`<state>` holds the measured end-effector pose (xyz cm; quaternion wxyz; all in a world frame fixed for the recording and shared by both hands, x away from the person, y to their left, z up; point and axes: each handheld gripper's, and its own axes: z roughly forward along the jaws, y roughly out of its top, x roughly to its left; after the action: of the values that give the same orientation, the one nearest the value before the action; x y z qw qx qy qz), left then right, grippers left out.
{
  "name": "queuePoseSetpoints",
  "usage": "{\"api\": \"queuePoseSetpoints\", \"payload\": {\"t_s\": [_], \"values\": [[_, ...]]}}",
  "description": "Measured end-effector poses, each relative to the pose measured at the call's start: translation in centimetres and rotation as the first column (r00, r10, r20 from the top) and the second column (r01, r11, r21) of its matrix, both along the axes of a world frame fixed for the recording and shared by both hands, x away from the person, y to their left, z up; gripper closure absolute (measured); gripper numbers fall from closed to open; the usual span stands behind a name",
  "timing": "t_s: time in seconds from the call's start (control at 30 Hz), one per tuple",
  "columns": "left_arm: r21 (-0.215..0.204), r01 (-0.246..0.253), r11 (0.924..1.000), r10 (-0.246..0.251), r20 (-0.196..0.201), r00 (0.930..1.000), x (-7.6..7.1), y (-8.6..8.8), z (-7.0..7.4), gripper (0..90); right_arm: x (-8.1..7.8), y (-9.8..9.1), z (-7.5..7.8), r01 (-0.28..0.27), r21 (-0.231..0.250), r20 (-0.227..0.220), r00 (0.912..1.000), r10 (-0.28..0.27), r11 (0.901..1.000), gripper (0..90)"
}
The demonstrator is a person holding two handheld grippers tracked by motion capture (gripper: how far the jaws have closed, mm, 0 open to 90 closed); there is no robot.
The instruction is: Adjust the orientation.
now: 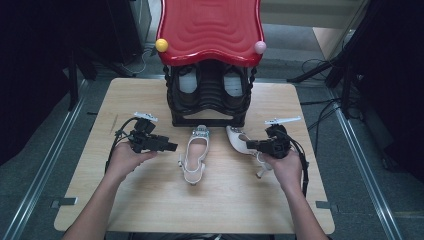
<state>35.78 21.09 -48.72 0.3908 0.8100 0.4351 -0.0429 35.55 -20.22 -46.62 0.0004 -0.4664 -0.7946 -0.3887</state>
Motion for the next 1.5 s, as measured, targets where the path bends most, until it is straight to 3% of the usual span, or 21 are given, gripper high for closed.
{"api": "queuePoseSetpoints", "payload": {"t_s": [0.53, 1.13, 1.27, 1.43, 1.5], "values": [[-0.012, 0.020, 0.9997, -0.020, 0.003, 0.9998, -0.4, -0.3, -0.1, 37.7, 0.1, 4.1, -2.2, -0.092, -0.006, -0.054, 0.9943, 0.091, 0.9957, 88.1], [-0.002, 0.000, 1.0000, 0.000, 0.024, 0.9997, -2.1, -0.3, -0.7, 38.2, 0.6, 8.7, -2.8, -0.185, -0.005, -0.035, 0.9822, 0.185, 0.9827, 87.6], [0.014, 0.004, 0.9999, -0.004, 0.023, 0.9997, -2.1, -0.7, -1.1, 38.4, 0.9, 9.0, -3.0, -0.198, 0.012, -0.036, 0.9795, 0.198, 0.9802, 84.9], [0.021, 0.002, 0.9998, -0.002, 0.026, 0.9996, -2.1, -0.8, -1.2, 39.6, 0.8, 8.0, -2.1, -0.197, 0.072, 0.011, 0.9803, 0.197, 0.9776, 81.2], [0.024, -0.002, 0.9997, 0.001, 0.030, 0.9995, -2.0, -0.8, -1.3, 41.6, 0.7, 7.3, -1.3, -0.187, 0.062, 0.042, 0.9819, 0.185, 0.9804, 81.2]]}}
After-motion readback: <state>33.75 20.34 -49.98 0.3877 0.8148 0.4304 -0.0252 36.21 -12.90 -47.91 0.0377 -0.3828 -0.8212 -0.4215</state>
